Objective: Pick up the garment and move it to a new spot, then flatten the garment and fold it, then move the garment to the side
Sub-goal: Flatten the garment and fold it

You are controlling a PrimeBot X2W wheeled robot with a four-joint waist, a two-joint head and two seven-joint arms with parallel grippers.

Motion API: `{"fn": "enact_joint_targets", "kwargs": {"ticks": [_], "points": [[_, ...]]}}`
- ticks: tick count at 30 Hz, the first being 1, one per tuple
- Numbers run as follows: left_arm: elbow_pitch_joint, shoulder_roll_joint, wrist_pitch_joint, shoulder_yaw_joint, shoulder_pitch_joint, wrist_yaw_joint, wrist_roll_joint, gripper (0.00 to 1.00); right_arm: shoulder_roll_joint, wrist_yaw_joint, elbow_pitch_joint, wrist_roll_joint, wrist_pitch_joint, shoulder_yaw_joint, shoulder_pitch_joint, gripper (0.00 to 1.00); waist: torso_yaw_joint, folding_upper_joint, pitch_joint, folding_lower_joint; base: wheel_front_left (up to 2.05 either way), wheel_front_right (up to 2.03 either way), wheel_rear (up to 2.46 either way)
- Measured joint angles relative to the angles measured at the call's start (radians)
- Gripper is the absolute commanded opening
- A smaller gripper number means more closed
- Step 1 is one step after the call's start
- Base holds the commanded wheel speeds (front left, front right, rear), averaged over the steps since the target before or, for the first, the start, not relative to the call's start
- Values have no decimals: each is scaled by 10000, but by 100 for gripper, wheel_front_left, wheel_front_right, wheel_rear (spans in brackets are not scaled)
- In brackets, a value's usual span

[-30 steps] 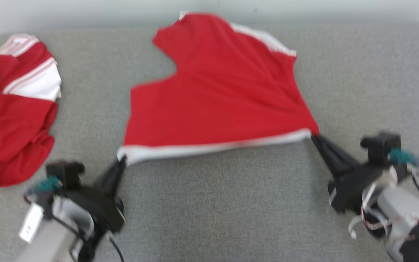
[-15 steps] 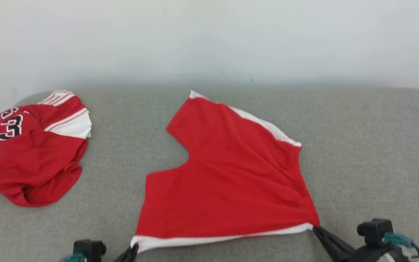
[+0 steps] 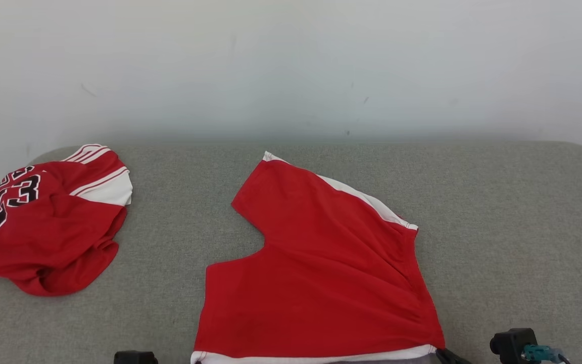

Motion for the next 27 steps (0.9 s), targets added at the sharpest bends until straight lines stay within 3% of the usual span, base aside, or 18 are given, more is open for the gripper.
{"fn": "enact_joint_targets", "kwargs": {"ticks": [8, 9, 10, 11, 12, 13, 23, 27], "points": [[59, -61, 265, -159, 35, 92, 0, 0, -6, -297, 21, -33, 537, 169, -3, 0, 58, 1, -11, 0, 0, 0, 0], [61, -69, 268, -157, 35, 104, 0, 0, -12, -318, 12, -33, 573, 186, -3, 11, 68, 1, -14, 0, 0, 0, 0], [61, -73, 268, -142, 35, 150, -2, 11, -15, -326, -2, -33, 633, 186, -3, 72, 77, 1, -17, 0, 0, 0, 0], [63, -73, 276, -134, 35, 176, -2, 11, -29, -328, -36, -33, 642, 186, -3, 72, 84, 1, -21, 0, 0, 0, 0], [65, -73, 318, -123, 35, 178, -4, 53, -42, -332, -81, -33, 644, 180, -3, 100, 91, 1, -25, 0, 0, 0, 0], [65, -84, 341, -75, 39, 188, -42, 99, -46, -360, -113, -23, 654, 169, -3, 100, 96, 1, -29, 0, 0, 0, 0], [-481, 134, 81, 786, 576, 270, -968, 100, -353, -282, -849, 558, 646, -305, 244, 100, 46, 1, -88, 0, 0, 0, 0], [-1243, 424, -535, 1231, 615, 554, -949, 100, -746, -318, -1553, 606, 403, -646, 374, 100, 9, 1, -68, 0, 0, 0, 0]]}}
